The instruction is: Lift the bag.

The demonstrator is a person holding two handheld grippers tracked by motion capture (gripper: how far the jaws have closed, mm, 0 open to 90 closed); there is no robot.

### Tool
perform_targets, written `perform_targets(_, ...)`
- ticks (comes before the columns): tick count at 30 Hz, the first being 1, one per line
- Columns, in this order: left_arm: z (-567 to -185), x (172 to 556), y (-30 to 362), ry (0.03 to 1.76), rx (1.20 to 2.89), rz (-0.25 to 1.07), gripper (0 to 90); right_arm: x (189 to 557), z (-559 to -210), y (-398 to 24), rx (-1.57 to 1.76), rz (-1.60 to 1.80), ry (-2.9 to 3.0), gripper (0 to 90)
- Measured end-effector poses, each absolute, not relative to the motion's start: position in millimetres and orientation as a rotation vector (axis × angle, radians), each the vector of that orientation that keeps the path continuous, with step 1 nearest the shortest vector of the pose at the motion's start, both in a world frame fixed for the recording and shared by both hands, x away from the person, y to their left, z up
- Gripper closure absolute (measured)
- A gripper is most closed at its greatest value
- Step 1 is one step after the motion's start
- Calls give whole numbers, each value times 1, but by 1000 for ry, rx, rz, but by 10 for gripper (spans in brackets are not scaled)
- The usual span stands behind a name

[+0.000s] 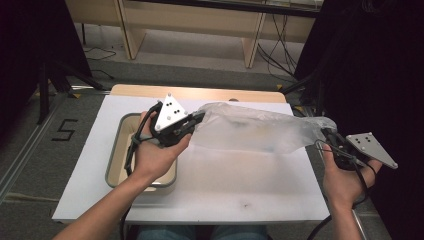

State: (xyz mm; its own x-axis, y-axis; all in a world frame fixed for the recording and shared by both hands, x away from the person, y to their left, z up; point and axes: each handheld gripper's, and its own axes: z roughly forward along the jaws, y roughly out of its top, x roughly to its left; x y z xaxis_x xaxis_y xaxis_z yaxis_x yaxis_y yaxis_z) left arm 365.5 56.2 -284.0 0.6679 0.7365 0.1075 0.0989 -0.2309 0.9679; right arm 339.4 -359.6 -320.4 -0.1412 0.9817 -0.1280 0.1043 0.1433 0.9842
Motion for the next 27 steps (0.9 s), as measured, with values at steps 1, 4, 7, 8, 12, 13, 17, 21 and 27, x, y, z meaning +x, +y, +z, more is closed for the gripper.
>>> perform_targets(1, -285, 369, 56, 681, 1731, 696, 892, 341, -321, -359, 1126, 1144, 1459, 900)
perform_targets(4, -288, 377, 53, 699, 1743, 702, 892, 347, -323, -357, 1137, 1146, 1463, 900)
perform_targets(7, -293, 385, 51, 721, 1749, 704, 892, 352, -326, -355, 1144, 1144, 1467, 900)
perform_targets(8, -293, 387, 51, 723, 1751, 704, 892, 354, -327, -355, 1149, 1142, 1470, 900)
perform_targets(12, -298, 396, 51, 751, 1753, 704, 892, 359, -332, -353, 1160, 1140, 1479, 900)
perform_targets(13, -299, 397, 51, 755, 1757, 704, 892, 361, -333, -352, 1163, 1142, 1479, 900)
perform_targets(17, -303, 406, 51, 782, 1757, 705, 892, 365, -336, -351, 1171, 1136, 1490, 900)
perform_targets(21, -306, 413, 50, 798, 1774, 711, 892, 372, -339, -349, 1180, 1131, 1505, 900)
perform_targets(27, -313, 425, 48, 833, 1782, 702, 891, 380, -345, -345, 1196, 1131, 1526, 900)
